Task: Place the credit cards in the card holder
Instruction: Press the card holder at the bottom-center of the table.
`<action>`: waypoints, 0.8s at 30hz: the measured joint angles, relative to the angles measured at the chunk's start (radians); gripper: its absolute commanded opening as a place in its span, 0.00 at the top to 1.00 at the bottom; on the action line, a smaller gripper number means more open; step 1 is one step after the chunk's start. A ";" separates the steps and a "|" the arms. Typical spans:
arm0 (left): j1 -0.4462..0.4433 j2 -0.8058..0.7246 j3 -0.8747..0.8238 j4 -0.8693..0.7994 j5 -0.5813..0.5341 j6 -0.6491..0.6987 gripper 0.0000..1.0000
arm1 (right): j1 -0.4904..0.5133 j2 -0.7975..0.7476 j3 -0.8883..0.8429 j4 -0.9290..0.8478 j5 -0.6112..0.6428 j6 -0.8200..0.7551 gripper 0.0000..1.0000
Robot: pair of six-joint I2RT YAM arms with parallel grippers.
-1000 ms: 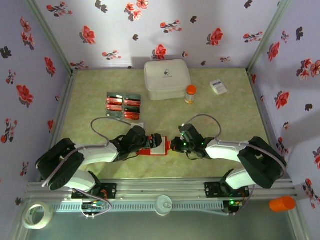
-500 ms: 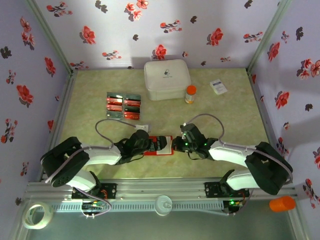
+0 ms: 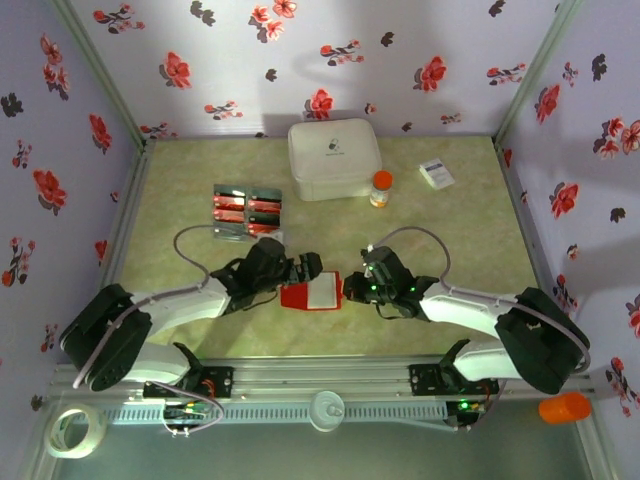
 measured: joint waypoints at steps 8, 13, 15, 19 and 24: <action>0.190 -0.103 0.072 -0.136 0.039 0.079 0.00 | 0.000 0.017 0.042 -0.016 -0.024 -0.019 1.00; 0.385 -0.182 0.103 -0.227 0.034 0.129 0.00 | 0.000 0.064 0.092 -0.014 -0.045 -0.031 1.00; 0.467 -0.212 0.111 -0.248 0.029 0.141 0.00 | 0.000 0.082 0.105 -0.014 -0.053 -0.037 1.00; 0.636 -0.243 0.111 -0.269 0.026 0.158 0.00 | 0.000 0.121 0.126 -0.011 -0.071 -0.037 1.00; 0.792 -0.174 0.112 -0.238 0.063 0.175 0.00 | 0.002 0.185 0.165 0.017 -0.098 -0.037 1.00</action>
